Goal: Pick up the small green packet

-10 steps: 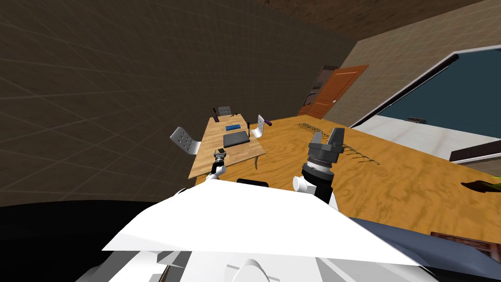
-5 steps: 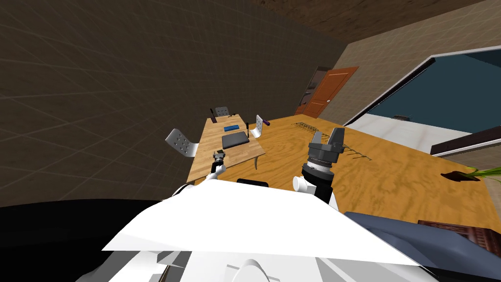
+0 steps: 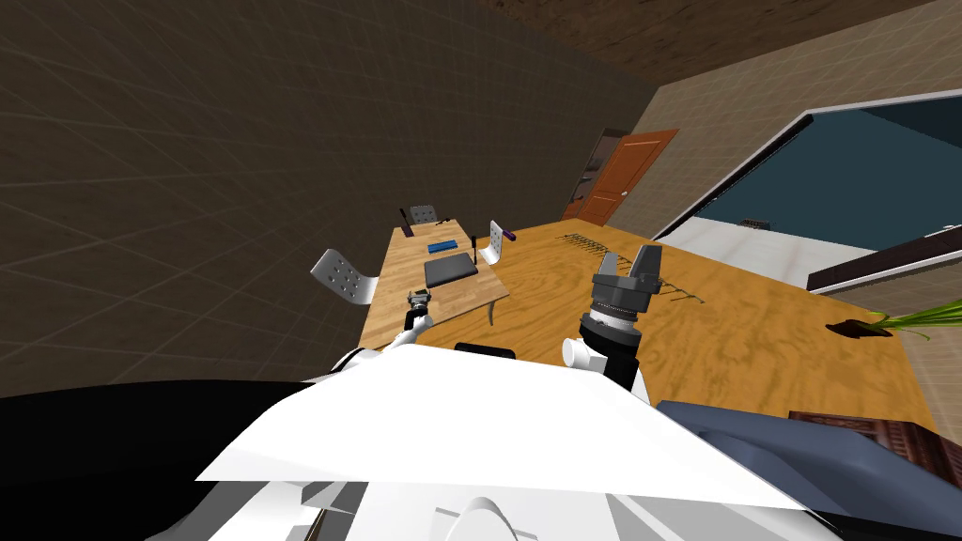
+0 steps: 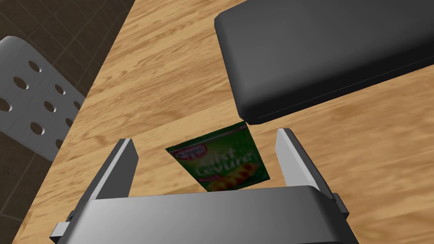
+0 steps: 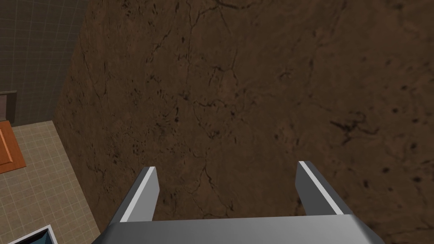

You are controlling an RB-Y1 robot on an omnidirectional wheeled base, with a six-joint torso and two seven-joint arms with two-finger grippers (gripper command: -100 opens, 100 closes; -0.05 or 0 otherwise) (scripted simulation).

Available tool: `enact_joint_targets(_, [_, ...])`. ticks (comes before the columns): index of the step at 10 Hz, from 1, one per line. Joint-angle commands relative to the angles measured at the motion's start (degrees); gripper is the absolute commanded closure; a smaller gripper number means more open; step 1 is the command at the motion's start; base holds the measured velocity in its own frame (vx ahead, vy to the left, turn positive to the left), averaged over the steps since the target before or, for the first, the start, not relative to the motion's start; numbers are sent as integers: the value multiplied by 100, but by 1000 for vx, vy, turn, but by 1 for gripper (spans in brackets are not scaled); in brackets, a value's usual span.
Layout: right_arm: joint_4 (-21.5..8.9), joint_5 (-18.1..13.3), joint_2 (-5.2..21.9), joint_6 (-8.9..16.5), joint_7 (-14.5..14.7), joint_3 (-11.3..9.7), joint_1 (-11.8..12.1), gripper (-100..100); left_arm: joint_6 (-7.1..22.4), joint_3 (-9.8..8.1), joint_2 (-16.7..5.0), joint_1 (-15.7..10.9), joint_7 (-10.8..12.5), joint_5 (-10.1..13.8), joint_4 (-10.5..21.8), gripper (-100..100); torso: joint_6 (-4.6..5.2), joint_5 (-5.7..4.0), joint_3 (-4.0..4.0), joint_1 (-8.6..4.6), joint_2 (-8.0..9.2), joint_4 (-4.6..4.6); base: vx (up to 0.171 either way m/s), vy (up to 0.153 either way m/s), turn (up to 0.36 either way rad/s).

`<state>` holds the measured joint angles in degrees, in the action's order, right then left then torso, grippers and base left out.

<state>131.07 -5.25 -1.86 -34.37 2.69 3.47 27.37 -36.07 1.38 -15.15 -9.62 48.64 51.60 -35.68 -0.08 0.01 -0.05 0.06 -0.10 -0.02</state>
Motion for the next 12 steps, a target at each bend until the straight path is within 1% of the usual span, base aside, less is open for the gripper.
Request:
enact_joint_targets(1, [0, 0, 0, 0, 0, 0, 0, 0, 0, 0, 0, 0, 0, 0, 0, 0, 0, 0, 0, 0, 0, 0, 0, 0, 0])
enact_joint_targets(2, [0, 0, 0, 0, 0, 0, 0, 0, 1, -1, 0, 1, -2, 0, -2, -100, 0, -1, 2, -3, 3, 1, 0, 0, 0])
enact_joint_targets(3, [0, 0, 0, 0, 0, 0, 0, 0, 1, 0, 0, 1, -2, 0, -2, 100, 0, -1, 3, -4, 4, 1, 0, 0, 0])
enact_joint_targets(7, [0, 0, 0, 0, 0, 0, 0, 0, 1, 0, 0, 1, -2, 0, -2, 100, 0, -1, 3, -5, 5, 1, 0, 0, 0])
enact_joint_targets(8, [0, 0, 0, 0, 0, 0, 0, 0, 1, 0, 0, 1, -2, 0, -2, 0, 0, -1, 3, -5, 5, 1, 0, 0, 0])
enact_joint_targets(9, [0, 0, 0, 0, 0, 0, 0, 0, 209, -72, -105, 33, -104, 29, -18, -100, 0, -1, 3, -5, 5, 1, -30, -13, -62])
enact_joint_targets(12, [0, 0, 0, 0, 0, 0, -1, 0, 613, -198, -313, 76, -304, 70, -33, -100, 0, -3, 12, -12, 21, 5, -39, -20, -42])
